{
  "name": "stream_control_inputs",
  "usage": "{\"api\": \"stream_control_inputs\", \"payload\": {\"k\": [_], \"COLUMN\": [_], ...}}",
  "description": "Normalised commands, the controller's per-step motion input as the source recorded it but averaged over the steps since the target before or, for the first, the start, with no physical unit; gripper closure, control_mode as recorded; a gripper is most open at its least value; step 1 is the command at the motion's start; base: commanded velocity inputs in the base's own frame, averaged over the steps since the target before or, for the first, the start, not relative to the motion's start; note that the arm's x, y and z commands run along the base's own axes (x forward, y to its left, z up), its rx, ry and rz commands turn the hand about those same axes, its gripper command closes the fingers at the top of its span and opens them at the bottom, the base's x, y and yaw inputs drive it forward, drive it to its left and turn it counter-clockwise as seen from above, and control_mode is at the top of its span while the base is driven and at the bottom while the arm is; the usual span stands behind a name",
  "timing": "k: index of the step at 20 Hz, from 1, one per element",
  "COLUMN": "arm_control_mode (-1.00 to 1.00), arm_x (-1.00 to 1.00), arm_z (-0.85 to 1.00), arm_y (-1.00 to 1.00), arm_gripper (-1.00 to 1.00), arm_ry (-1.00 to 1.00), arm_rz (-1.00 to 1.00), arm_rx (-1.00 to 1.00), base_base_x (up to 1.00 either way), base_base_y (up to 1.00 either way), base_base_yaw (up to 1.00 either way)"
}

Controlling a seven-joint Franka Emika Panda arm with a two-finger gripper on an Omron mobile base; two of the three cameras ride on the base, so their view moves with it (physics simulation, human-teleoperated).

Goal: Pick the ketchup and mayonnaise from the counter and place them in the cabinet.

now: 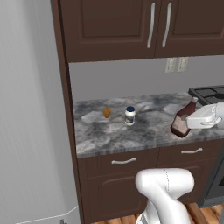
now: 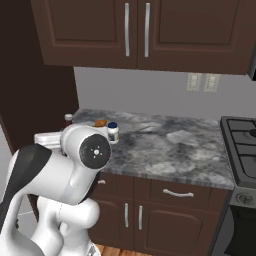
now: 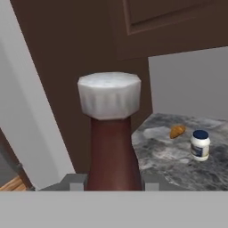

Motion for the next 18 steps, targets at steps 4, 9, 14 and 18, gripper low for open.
{"api": "stream_control_inputs", "payload": {"k": [4, 9, 14, 18], "arm_control_mode": [-1.00, 1.00, 1.00, 1.00], "arm_x": [-0.04, 0.00, 0.00, 0.00], "arm_z": [0.00, 0.00, 0.00, 0.00], "arm_y": [0.06, 0.00, 0.00, 0.00], "arm_gripper": [1.00, 1.00, 1.00, 1.00], "arm_ry": [0.00, 0.00, 0.00, 0.00], "arm_rz": [0.00, 0.00, 0.00, 0.00], "arm_rx": [0.00, 0.00, 0.00, 0.00], "base_base_x": [0.00, -0.43, -0.87, -0.85], "base_base_y": [0.00, 0.09, 0.14, 0.20], "base_base_yaw": [0.00, 0.00, 0.00, 0.00]}}
